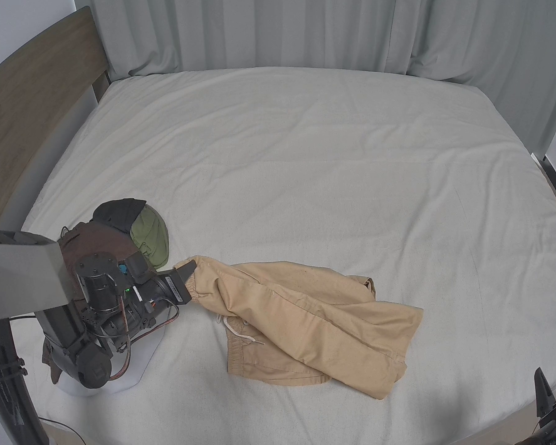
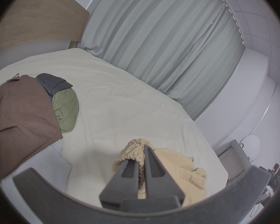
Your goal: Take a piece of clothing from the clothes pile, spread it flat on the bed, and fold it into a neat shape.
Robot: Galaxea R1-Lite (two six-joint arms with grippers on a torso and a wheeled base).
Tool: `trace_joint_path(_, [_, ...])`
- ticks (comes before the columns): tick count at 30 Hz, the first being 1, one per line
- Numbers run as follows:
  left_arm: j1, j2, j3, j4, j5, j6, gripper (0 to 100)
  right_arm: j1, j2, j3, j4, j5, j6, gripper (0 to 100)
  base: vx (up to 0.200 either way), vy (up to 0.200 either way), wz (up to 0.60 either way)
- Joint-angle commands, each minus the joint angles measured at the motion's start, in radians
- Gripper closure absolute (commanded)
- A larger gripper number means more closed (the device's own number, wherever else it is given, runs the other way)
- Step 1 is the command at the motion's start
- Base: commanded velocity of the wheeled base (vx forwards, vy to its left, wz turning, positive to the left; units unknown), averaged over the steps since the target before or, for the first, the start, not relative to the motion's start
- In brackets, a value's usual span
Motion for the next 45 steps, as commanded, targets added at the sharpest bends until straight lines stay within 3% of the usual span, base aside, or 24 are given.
trace_joint_path(1, [0.0,0.0,0.0,-0.004,0.0,-0.001,100,0.0,-0.005,0.018,0.0,0.001,0.0,0,0.0,0.0,0.0])
trace_joint_path(8, [0.009,-0.003,0.0,-0.004,0.0,-0.001,100,0.0,-0.005,0.016,-0.011,0.015,-0.015,0,0.0,0.0,0.0])
trace_joint_path(11, [0.011,-0.004,0.002,-0.004,0.0,-0.001,100,-0.004,0.004,-0.099,-0.106,0.031,-0.029,0,0.0,0.0,0.0])
trace_joint_path(16, [0.009,-0.001,-0.001,-0.004,0.0,-0.001,100,0.002,0.122,-0.183,-0.109,0.041,-0.036,0,0.0,0.0,0.0])
trace_joint_path(26, [0.009,-0.003,-0.003,-0.004,0.0,-0.001,100,0.005,0.265,-0.209,-0.11,0.168,-0.03,0,0.0,0.0,0.0])
trace_joint_path(32, [0.009,-0.007,-0.001,-0.004,0.0,0.001,100,0.003,0.369,-0.255,-0.107,0.298,-0.029,0,0.0,0.0,0.0])
trace_joint_path(37, [0.009,-0.009,0.002,-0.006,0.002,0.001,100,0.009,0.458,-0.28,-0.107,0.32,-0.03,0,0.0,0.0,0.0])
trace_joint_path(45, [0.006,-0.007,0.005,-0.004,0.002,0.001,100,0.012,0.535,-0.272,-0.098,0.421,-0.038,0,0.0,0.0,0.0])
